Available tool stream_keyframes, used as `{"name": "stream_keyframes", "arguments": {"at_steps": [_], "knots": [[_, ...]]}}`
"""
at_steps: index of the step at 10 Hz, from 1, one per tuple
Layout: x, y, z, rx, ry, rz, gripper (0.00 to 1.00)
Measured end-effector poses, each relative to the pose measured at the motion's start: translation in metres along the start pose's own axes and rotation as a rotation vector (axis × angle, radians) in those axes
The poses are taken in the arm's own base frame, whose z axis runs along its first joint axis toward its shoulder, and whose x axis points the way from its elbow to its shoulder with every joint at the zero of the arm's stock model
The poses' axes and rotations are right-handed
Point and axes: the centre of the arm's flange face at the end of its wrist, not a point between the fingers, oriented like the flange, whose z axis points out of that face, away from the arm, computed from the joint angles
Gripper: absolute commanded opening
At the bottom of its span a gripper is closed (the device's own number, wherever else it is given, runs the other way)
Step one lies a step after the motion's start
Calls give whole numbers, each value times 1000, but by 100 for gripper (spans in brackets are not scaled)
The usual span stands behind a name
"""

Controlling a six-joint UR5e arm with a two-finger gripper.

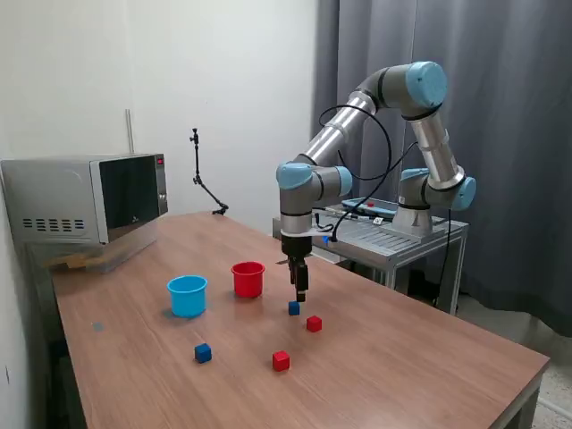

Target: Place red objects in the red bin, and blue objects in the blue bin.

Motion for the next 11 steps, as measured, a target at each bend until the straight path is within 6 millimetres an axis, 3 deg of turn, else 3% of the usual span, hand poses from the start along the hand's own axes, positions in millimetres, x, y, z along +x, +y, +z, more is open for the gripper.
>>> {"name": "stream_keyframes", "arguments": {"at_steps": [5,11], "knots": [[7,3,27,14,10,-37,100],[6,-2,34,26,3,-42,100]]}}
